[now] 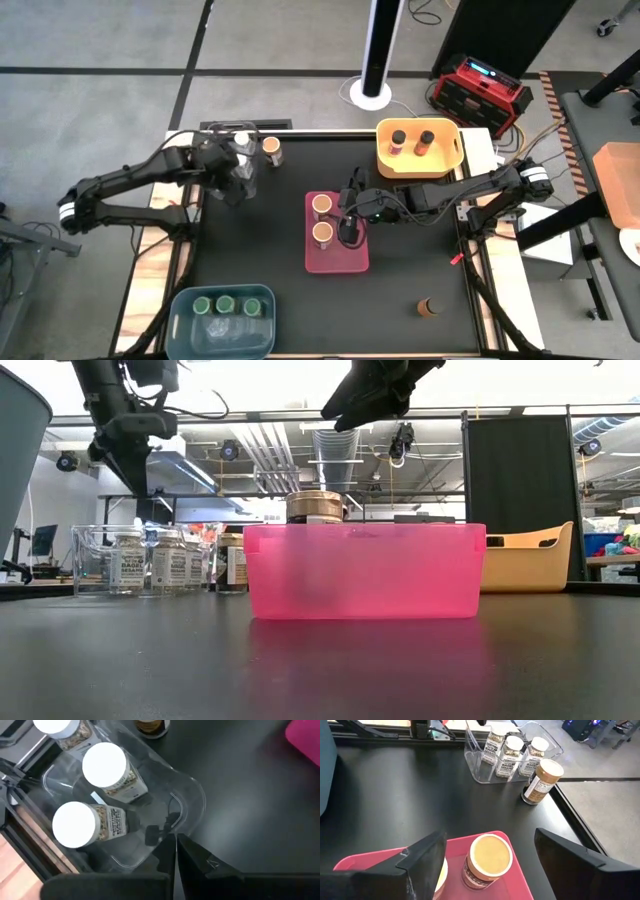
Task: Sort spices by type
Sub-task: Put the white seasoning bottle into the transparent bin
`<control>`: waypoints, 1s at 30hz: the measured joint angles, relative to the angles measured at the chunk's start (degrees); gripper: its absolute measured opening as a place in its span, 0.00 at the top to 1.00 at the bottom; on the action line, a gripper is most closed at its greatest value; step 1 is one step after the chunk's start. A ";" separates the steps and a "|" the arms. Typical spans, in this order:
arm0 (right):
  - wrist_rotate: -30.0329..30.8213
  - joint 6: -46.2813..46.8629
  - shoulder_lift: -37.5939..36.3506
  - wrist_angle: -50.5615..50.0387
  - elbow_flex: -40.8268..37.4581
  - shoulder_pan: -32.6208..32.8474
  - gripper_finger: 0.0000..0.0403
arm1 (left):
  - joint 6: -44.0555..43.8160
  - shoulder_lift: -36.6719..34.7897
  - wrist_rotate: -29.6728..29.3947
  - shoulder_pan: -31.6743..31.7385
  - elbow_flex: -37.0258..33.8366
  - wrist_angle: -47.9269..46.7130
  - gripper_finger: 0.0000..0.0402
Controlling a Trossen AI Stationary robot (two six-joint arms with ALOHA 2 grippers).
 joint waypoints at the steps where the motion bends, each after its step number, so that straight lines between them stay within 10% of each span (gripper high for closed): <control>1: 0.00 0.00 0.00 0.00 0.00 0.00 0.27 | 0.40 0.50 -0.05 0.03 0.12 0.13 1.00; 30: 0.04 0.46 0.00 0.20 0.00 0.00 0.28 | 18.25 16.32 -5.52 21.20 5.59 -4.34 1.00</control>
